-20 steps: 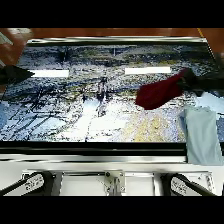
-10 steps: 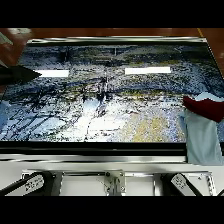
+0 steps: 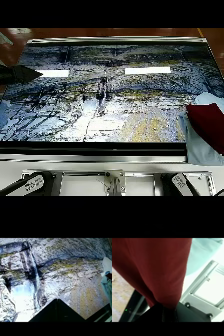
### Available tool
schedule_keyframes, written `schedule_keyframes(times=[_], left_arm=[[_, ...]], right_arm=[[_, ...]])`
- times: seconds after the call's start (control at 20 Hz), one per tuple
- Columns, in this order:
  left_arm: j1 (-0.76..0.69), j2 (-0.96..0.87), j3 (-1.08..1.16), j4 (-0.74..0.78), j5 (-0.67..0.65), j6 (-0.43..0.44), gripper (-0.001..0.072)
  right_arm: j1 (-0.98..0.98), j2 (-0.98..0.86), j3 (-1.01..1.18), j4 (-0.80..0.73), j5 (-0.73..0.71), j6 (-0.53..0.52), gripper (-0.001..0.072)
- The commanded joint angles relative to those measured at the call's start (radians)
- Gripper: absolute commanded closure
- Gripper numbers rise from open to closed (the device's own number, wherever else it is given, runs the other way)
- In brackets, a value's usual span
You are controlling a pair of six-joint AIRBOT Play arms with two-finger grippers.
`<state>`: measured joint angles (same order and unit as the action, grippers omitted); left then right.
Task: Fold the shirts.
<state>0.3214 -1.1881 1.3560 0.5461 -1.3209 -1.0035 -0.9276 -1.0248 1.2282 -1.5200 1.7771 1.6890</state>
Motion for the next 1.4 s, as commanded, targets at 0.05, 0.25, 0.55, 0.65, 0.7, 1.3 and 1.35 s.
schedule_keyframes(times=[0.05,0.25,0.55,0.65,0.7,1.3,1.35], left_arm=[[0.000,0.011,0.000,-0.015,0.000,0.000,0.0669],[0.000,0.026,0.000,-0.015,0.000,-0.003,0.0668],[0.000,0.024,0.000,-0.013,0.039,-0.003,0.0669],[-0.004,0.024,0.000,-0.010,0.073,-0.003,0.0669],[-0.014,0.024,0.000,0.010,0.089,-0.004,0.0670],[-0.525,-0.236,0.000,0.964,-0.128,-0.468,0.0106],[-0.536,-0.248,0.000,0.964,-0.133,-0.468,0.0105]], right_arm=[[-0.004,0.013,-0.151,-0.128,0.009,0.000,0.0647],[-0.004,0.013,-0.267,-0.277,-0.030,0.001,0.0647],[-0.003,0.013,-0.245,-0.277,-0.074,-0.055,0.0026],[-0.003,0.013,-0.158,-0.178,-0.087,-0.084,0.0027],[-0.003,0.013,-0.090,-0.091,-0.122,-0.109,0.0027],[0.602,-0.142,0.089,0.014,-0.215,-0.143,0.0027],[0.634,-0.165,0.089,0.015,-0.202,-0.135,0.0027]])
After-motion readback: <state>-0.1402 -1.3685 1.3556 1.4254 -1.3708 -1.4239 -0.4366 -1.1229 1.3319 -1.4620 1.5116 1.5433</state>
